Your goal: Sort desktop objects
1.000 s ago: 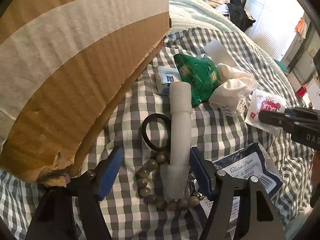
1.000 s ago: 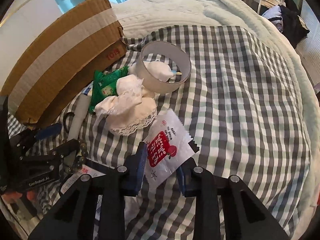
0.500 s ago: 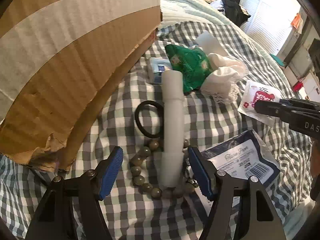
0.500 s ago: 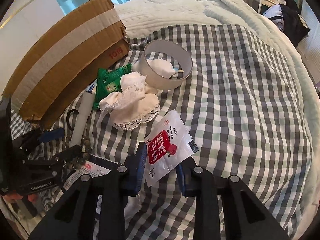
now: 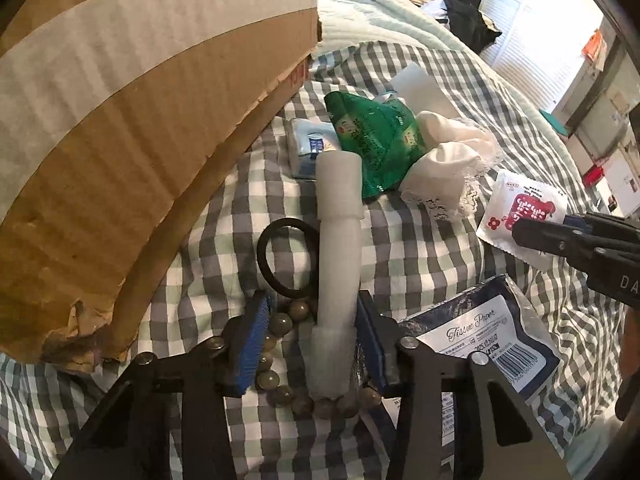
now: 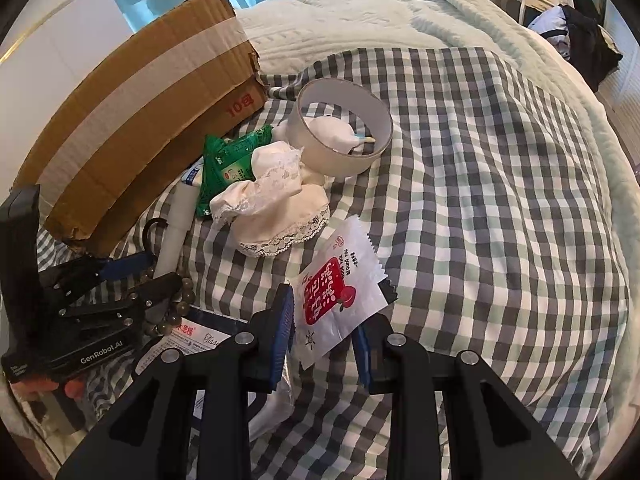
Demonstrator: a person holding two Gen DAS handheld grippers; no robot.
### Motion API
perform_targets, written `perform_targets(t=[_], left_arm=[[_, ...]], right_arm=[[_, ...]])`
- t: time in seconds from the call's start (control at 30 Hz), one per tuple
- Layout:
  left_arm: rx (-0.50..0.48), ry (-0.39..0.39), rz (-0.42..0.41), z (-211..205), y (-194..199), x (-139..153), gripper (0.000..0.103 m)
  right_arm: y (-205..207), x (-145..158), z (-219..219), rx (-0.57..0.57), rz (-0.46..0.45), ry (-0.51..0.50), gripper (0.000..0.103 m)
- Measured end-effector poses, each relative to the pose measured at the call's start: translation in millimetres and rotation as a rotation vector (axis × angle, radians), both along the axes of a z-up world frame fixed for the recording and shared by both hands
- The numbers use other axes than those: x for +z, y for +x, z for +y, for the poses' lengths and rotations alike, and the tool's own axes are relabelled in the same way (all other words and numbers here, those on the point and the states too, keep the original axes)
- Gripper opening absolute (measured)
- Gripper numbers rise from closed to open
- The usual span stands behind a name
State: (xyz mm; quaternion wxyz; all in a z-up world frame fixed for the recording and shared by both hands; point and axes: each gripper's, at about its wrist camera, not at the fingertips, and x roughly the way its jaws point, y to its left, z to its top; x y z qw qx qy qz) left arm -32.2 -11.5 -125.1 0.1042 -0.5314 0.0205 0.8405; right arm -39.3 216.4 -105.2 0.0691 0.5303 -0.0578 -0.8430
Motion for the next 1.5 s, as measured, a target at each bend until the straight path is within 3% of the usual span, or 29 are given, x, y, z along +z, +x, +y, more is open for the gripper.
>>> perform_targets(t=[0.07,0.13,0.2,0.6,0.73,0.9,1.37,1.5], left_arm=[[-0.009,0.009,-0.003,-1.1,1.0,1.6,0.036],[-0.037,0.029,-0.006,-0.2,2.6,5.4,0.020],[-0.056,0.023,-0.001,2.0,4.5,9.2,0.020],[-0.053,0.033,-0.050,2.3,1.1,1.9,0.023],[-0.074,0.056,-0.032,2.4,5.2,8.6,0.019],[-0.056,0.108,-0.074,-4.8,3.9,11.9,0.019],[-0.094,0.129,-0.028,-13.3,30.8,43.0,0.019],[-0.090,0.131,-0.080,-19.1,31.1,34.3,0.019]], right_arm=[[0.5,1.4,0.3,0.000,0.006,-0.001,0.027],[1.2,1.8,0.6,0.004,0.005,-0.014,0.021],[2.5,2.5,1.1,0.005,0.009,-0.016,0.015],[1.4,-0.6,0.4,-0.005,0.002,-0.042,0.015],[3.1,4.6,-4.3,0.011,0.021,-0.040,0.013],[5.0,10.2,-0.7,-0.002,0.034,-0.035,0.012],[18.2,26.9,-16.8,-0.004,0.038,-0.051,0.012],[18.8,20.3,-21.3,-0.005,0.014,-0.055,0.012]])
